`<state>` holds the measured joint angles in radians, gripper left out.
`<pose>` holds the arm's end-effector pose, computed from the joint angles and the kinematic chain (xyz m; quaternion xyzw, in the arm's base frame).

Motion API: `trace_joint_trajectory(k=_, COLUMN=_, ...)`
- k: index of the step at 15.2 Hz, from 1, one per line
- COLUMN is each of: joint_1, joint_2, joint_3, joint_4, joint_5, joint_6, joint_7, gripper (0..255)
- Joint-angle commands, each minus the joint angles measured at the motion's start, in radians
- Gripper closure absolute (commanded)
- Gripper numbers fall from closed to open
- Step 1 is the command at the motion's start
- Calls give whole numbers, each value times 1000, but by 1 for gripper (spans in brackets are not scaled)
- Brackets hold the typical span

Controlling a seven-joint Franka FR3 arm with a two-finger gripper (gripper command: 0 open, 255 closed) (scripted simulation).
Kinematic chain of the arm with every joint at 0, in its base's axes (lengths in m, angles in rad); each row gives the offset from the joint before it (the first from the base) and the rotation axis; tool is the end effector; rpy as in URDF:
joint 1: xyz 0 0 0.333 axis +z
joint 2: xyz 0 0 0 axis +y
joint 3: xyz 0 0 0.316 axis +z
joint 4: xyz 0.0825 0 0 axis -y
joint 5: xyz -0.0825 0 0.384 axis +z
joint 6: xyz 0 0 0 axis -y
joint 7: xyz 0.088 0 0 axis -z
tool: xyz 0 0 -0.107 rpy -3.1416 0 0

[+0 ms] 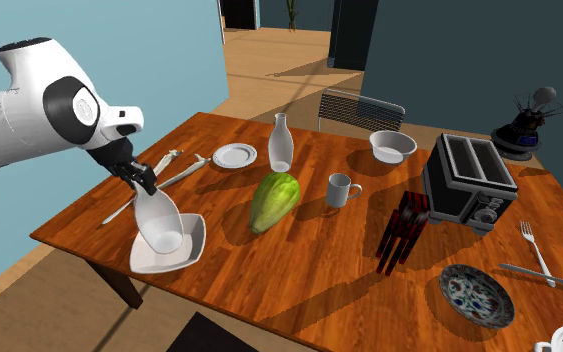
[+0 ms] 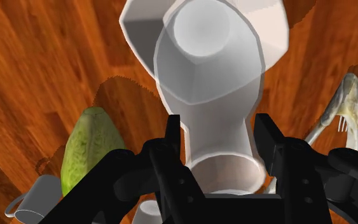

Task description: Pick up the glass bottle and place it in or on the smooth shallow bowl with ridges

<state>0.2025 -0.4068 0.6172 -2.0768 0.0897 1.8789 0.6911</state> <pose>0.2876 0.3741 0.5740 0.9941 0.0418 0.1004 0.0057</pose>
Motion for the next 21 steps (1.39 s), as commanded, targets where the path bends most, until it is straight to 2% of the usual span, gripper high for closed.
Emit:
trace_joint_trajectory(k=1, joint_1=0, joint_2=-1, joint_3=0, joint_4=-7, joint_5=1, joint_6=7, joint_7=0, gripper=255)
trace_joint_trajectory(k=6, joint_1=0, joint_2=-1, joint_3=1, joint_4=-7, joint_5=1, joint_6=7, joint_7=0, gripper=255)
trace_joint_trajectory(k=7, joint_1=0, joint_2=-1, joint_3=0, joint_4=-7, joint_5=1, joint_6=7, joint_7=0, gripper=0)
trace_joint_trajectory(k=12, joint_1=0, joint_2=-1, joint_3=0, joint_4=-7, joint_5=1, joint_6=7, joint_7=0, gripper=0)
trace_joint_trajectory(k=16, joint_1=0, joint_2=-8, joint_3=-11, joint_4=114, joint_5=0, joint_6=-120, joint_7=-1, gripper=0)
trace_joint_trajectory(k=21, joint_1=0, joint_2=-8, joint_3=-11, joint_4=114, joint_5=0, joint_6=-120, joint_7=-1, gripper=0)
